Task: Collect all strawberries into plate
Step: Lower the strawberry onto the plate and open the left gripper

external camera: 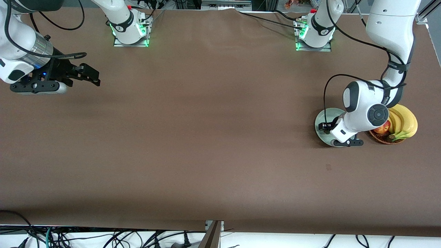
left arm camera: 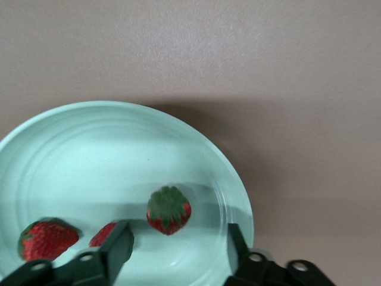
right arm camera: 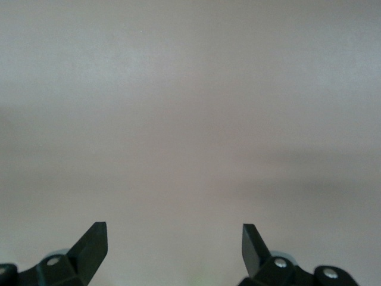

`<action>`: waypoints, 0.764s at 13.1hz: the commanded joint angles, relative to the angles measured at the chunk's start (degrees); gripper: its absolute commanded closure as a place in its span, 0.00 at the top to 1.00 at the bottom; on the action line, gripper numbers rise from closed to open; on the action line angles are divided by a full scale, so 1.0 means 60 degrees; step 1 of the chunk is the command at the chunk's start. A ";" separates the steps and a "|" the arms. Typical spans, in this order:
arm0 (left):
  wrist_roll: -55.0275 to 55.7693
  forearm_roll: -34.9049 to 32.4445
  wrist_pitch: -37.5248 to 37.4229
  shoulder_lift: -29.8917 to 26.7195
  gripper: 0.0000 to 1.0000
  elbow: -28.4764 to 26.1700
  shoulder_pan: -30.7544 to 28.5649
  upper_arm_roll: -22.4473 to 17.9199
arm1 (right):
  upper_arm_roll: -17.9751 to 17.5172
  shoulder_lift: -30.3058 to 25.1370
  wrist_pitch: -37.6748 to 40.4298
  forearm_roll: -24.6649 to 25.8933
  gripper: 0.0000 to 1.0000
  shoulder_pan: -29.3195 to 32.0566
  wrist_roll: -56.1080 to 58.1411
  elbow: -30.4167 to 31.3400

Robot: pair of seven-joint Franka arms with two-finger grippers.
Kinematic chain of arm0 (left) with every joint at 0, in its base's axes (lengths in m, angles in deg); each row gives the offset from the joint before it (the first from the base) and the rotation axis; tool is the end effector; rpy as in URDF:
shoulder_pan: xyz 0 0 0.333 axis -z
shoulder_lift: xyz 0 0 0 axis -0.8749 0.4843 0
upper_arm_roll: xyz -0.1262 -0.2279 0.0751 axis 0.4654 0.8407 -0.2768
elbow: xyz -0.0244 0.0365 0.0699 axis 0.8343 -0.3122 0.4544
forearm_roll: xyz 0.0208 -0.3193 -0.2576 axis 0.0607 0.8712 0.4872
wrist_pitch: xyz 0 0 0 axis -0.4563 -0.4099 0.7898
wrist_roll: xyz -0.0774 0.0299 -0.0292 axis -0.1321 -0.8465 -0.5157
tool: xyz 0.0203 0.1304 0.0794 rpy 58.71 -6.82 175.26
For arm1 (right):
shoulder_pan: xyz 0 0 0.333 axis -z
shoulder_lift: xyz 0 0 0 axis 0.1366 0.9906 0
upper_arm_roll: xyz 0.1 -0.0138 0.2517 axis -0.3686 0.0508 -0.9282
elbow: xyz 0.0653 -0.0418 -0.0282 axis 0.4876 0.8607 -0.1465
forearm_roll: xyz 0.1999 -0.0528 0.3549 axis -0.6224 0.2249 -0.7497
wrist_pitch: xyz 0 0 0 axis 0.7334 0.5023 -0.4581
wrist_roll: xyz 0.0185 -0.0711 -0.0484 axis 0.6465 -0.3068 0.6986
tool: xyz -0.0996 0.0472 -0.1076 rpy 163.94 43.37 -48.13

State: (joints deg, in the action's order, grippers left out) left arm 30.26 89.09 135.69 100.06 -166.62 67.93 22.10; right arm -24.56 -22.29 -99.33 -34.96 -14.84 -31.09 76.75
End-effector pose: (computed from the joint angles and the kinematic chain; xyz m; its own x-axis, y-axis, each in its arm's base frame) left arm 0.5680 -0.0086 0.1106 0.9835 0.0349 -0.1774 0.0374 -0.9992 0.0112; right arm 0.5616 0.0929 0.4808 0.9979 0.0089 -0.0640 0.0050 -0.9982 -0.0601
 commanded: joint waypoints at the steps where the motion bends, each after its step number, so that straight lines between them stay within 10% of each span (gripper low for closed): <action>1: -0.0353 0.0278 -0.0821 -0.1187 1.00 -0.0037 0.0051 -0.0093 | -0.0153 0.0103 0.0166 0.0101 1.00 0.0155 0.0153 -0.0387; 10: -0.0675 0.0087 -0.4803 -0.4163 1.00 0.1396 -0.0095 0.0009 | 0.0170 0.0206 0.0210 0.0145 1.00 0.0214 -0.0022 -0.1046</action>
State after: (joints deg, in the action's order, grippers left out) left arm 27.92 89.09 111.56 75.88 -161.05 67.55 21.68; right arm -23.06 -22.19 -99.23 -34.58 -14.22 -31.08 72.35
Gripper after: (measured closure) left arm 0.000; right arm 0.000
